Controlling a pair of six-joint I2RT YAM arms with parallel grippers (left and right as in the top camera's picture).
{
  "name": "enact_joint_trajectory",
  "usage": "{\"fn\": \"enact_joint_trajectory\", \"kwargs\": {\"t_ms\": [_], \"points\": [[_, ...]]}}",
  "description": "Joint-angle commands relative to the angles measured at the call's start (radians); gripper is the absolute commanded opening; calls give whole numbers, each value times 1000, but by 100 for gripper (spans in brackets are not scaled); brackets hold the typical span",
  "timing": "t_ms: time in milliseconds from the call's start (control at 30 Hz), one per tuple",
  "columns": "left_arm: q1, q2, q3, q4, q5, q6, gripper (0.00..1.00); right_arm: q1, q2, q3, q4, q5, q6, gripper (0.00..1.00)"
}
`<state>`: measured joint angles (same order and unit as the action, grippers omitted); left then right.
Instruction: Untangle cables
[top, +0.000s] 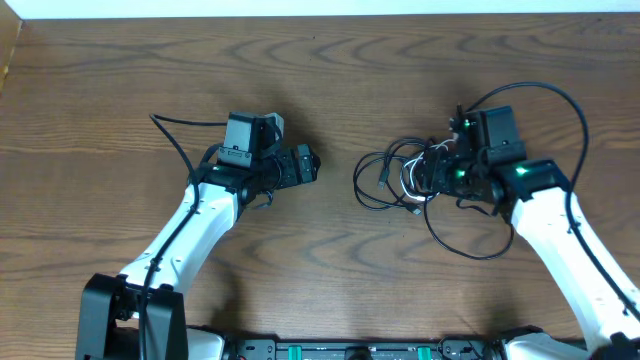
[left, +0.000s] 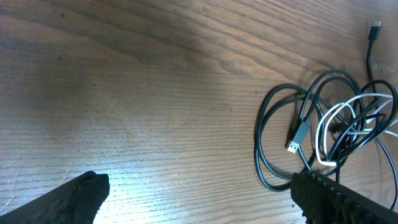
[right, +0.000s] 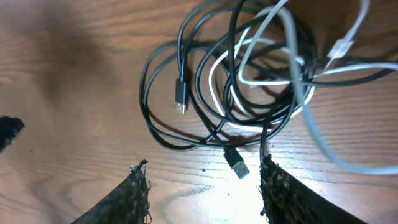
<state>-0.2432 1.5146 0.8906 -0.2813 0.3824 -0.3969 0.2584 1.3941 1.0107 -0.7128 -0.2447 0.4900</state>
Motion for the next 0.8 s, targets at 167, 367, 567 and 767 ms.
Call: {"fn": "enact_joint_trajectory", "kwargs": {"t_ms": [167,367,567,767], "points": [[3,-5,7,-2,-10,-8,100,77,94,7,63,46,11,75],[3,-5,7,-2,-10,-8,100,100,176,7,102,143,11,81],[3,-5,7,-2,-10,-8,100,103,304,7,196,163,11,86],[3,-5,7,-3,-10,-8,100,103,395,7,274,121,10,73]]}}
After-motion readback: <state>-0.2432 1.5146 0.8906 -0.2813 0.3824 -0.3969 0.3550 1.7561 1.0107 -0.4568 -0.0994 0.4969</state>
